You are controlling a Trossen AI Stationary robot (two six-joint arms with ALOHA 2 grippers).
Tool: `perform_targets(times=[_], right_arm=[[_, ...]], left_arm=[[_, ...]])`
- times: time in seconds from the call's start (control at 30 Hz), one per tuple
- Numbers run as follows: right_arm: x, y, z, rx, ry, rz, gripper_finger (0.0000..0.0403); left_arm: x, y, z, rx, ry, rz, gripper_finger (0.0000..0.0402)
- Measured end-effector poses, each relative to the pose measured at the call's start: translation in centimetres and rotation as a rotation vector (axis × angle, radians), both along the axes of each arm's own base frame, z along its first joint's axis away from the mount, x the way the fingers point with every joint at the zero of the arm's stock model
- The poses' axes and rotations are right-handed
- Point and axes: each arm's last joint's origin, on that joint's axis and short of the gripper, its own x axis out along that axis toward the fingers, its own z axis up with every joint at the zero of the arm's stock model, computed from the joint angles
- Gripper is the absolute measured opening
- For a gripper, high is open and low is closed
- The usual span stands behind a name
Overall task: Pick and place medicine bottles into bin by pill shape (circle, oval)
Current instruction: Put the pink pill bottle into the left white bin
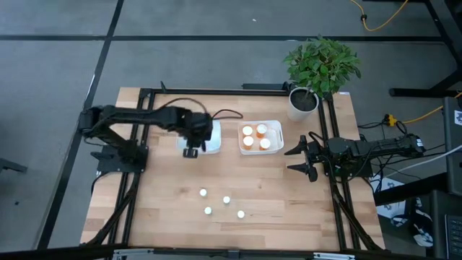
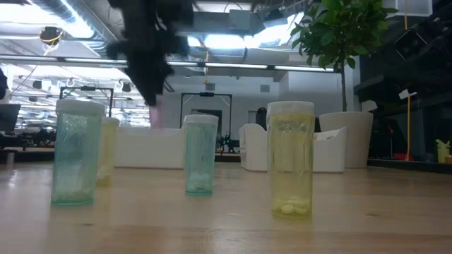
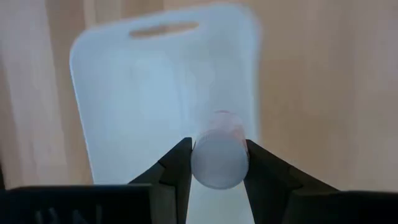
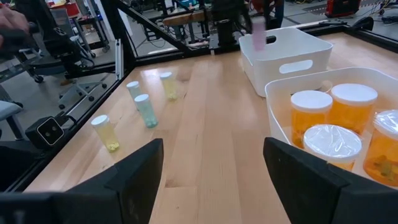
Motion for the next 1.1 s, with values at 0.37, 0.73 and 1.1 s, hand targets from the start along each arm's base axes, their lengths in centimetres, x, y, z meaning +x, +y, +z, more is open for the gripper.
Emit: perform_targets(times=[0.37, 0.73, 1.1], right_arm=[[0.0, 0.0, 0.0, 0.0, 0.0, 0.0, 0.0279], [0.0, 0.0, 0.0, 0.0, 0.0, 0.0, 0.0279], [0.0, 0.0, 0.0, 0.0, 0.0, 0.0, 0.0279]], left_arm=[[2.3, 4.5, -3.5, 0.02, -0.004, -0.012, 0.0111], [2.7, 4.9, -5.0, -0.011, 0.039, -0.032, 0.0112], [2.9, 4.6, -5.0, -0.004, 0.028, -0.045, 0.0154]])
